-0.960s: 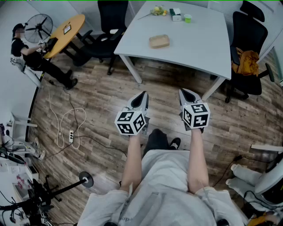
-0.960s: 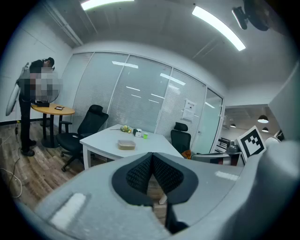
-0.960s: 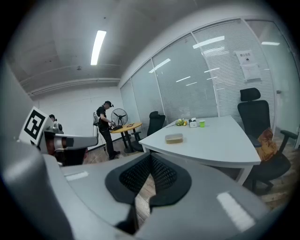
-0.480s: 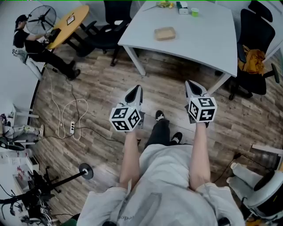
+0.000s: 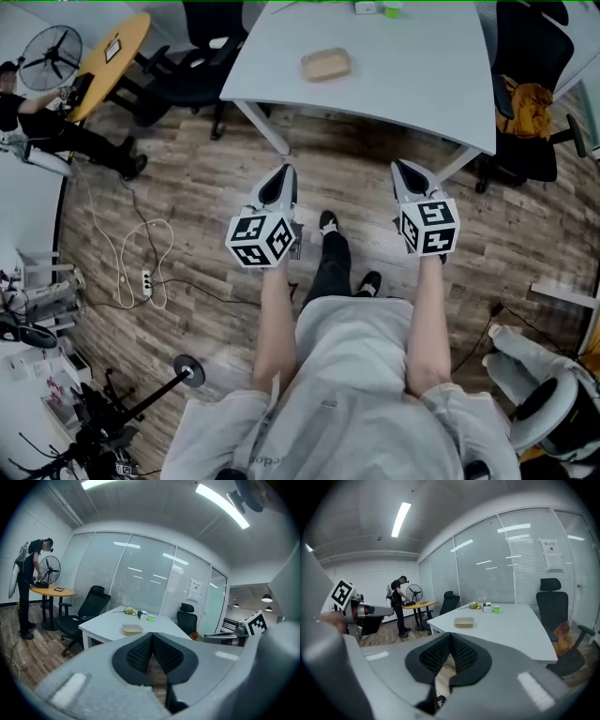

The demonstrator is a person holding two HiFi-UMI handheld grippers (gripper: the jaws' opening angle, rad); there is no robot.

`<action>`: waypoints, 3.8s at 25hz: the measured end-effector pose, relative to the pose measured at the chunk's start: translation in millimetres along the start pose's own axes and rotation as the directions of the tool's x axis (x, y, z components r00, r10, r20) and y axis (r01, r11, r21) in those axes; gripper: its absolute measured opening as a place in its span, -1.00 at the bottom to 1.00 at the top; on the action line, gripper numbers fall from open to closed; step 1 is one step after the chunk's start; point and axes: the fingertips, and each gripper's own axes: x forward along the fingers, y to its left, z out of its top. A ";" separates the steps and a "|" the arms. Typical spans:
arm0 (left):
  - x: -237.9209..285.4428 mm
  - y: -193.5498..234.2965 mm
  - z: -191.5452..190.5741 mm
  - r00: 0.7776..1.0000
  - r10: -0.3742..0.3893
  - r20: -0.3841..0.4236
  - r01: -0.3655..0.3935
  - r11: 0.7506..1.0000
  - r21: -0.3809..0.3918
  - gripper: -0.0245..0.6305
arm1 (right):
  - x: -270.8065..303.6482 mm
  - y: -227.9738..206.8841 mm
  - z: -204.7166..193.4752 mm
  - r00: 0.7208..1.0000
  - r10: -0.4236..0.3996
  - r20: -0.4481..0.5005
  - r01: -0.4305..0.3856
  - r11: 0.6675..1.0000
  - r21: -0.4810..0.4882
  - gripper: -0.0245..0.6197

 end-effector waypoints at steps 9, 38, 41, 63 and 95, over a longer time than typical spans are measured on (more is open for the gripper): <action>98.1 60.7 9.9 1.000 0.005 -0.004 -0.005 0.995 -0.096 -0.93 | 67.6 -55.4 14.9 0.997 -0.071 -0.032 0.073 0.996 0.044 -0.92; 232.3 226.9 18.9 0.992 -0.022 -0.127 -0.003 0.982 -0.191 -0.93 | 252.5 -89.2 53.1 0.978 -0.174 -0.118 0.191 0.971 0.146 -0.91; 241.1 230.9 18.8 0.990 -0.017 -0.137 -0.011 0.981 -0.195 -0.93 | 268.6 -92.2 57.4 0.979 -0.161 -0.124 0.178 0.973 0.145 -0.91; 381.3 209.9 0.0 0.955 0.058 -0.291 -0.092 0.990 -0.103 -0.92 | 400.7 -173.4 34.2 0.958 0.034 -0.285 0.025 0.979 0.200 -0.91; 427.9 211.9 -37.2 0.918 0.127 -0.376 -0.228 0.945 -0.236 -0.38 | 459.4 -164.0 4.1 0.875 0.305 -0.376 -0.182 0.927 0.329 -0.36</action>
